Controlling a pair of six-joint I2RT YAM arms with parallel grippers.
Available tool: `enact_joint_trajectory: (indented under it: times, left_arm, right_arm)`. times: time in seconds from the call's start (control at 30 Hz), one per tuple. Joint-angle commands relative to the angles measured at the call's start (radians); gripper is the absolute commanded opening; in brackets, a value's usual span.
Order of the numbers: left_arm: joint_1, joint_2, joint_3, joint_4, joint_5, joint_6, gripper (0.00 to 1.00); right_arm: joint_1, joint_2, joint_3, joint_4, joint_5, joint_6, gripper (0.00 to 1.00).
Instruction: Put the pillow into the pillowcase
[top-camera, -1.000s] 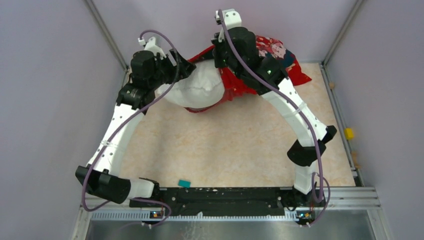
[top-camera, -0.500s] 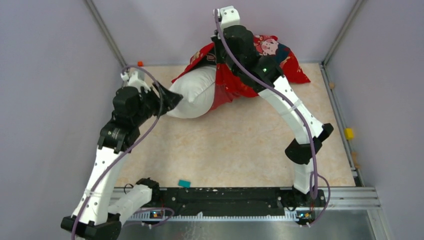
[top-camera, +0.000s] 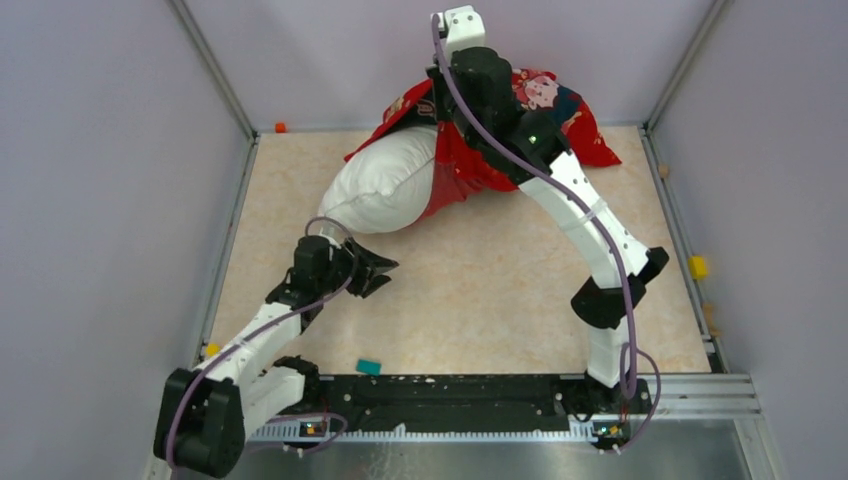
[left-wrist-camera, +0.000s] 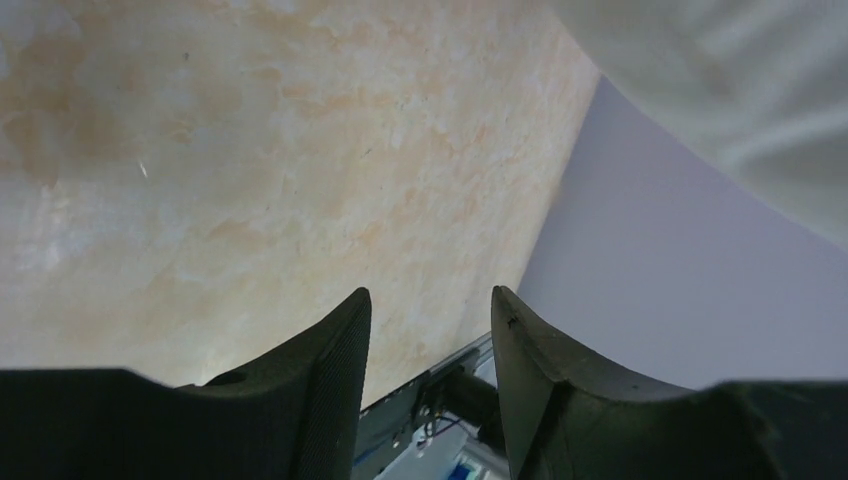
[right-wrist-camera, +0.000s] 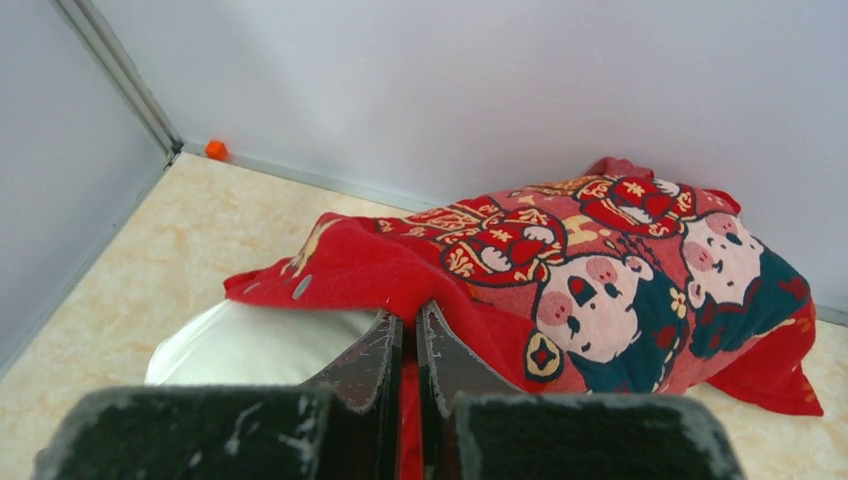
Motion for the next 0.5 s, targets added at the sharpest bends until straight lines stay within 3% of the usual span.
enact_joint_trajectory:
  times: [0.0,0.2,0.47]
  left_arm:
    - [-0.005,0.150,-0.098,0.590,0.058,-0.290,0.54]
    - [-0.024,0.395,-0.131,0.973,0.017,-0.458,0.57]
    - [-0.027,0.522,-0.121,1.096,-0.037,-0.510,0.60]
  right_arm:
    - [0.001,-0.129,0.021,0.124,0.005,0.018,0.00]
    - [0.030,-0.163,0.003,0.098,0.029,0.010,0.00]
    - [0.070,-0.169,-0.009,0.096,0.066,-0.006,0.00]
